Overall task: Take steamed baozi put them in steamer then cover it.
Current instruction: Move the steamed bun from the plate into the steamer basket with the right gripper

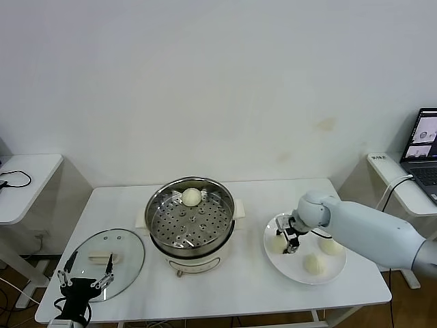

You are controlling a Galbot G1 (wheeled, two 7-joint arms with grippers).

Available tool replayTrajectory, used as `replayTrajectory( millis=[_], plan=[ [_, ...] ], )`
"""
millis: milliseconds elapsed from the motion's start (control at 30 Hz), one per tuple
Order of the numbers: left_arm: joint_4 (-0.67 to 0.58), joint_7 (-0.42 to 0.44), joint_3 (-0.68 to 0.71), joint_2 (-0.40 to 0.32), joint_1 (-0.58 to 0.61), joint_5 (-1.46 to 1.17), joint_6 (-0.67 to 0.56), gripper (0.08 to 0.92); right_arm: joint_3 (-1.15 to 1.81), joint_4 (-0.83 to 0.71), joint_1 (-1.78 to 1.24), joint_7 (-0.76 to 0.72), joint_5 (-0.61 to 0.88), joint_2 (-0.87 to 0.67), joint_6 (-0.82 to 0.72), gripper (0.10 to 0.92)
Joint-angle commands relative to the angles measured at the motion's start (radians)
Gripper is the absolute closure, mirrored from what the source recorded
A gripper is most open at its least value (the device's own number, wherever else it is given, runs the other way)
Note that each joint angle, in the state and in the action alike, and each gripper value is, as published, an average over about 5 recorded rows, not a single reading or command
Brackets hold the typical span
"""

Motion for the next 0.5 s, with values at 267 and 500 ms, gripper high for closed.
replayTrajectory(
  millis=[267,500],
  plan=[
    [-0.013,0.005,0.008,0.011,0.000,-0.009,0.007,0.177,-0.115,0.094,0.336,-0.043,0.185,-0.079,-0.022,0.416],
    [-0.012,0.006,0.015,0.025,-0.014,-0.015,0.015,0.177,-0.247,0.145,0.634,-0.038,0.342,-0.001,-0.053,0.414]
  ],
)
